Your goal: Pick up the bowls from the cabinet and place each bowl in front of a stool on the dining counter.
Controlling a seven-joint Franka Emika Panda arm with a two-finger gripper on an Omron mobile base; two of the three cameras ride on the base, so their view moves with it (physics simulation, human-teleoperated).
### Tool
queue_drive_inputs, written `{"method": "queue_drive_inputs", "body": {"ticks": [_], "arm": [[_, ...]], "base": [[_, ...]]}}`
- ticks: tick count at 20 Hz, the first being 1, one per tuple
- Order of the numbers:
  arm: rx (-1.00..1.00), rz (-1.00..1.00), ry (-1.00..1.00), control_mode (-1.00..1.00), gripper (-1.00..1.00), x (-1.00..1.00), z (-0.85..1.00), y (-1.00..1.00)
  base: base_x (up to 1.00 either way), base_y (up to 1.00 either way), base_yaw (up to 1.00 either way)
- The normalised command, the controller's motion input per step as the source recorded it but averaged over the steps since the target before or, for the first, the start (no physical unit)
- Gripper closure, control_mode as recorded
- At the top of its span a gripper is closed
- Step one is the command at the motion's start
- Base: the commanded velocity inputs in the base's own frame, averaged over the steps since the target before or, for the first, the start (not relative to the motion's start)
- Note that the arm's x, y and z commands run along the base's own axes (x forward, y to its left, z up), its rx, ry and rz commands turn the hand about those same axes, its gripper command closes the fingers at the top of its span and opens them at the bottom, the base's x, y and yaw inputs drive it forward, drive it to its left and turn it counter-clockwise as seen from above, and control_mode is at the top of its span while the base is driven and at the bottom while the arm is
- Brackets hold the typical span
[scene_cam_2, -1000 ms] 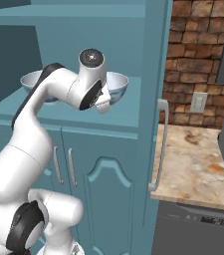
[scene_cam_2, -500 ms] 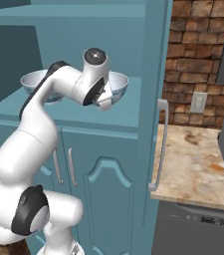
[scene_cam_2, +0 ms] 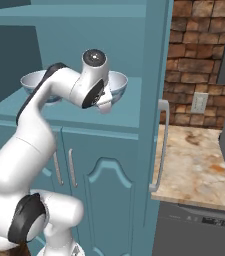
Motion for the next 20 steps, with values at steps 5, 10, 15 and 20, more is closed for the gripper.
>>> {"method": "queue_drive_inputs", "body": {"ticks": [5, 10, 15, 20], "arm": [[0.0, 0.0, -0.11, -1.0, 1.0, -1.0, -0.1, 0.0], [0.0, 0.0, -0.01, -1.0, 1.0, -1.0, 0.05, 0.01], [0.01, 0.0, 0.26, -1.0, 1.0, -1.0, 0.11, 0.1], [0.01, -0.01, 0.2, -1.0, 1.0, -0.99, 0.0, 0.49]], "base": [[0.0, 0.0, 0.0], [0.0, 0.0, 0.0], [0.0, 0.0, 0.0], [0.0, 0.0, 0.0]]}}
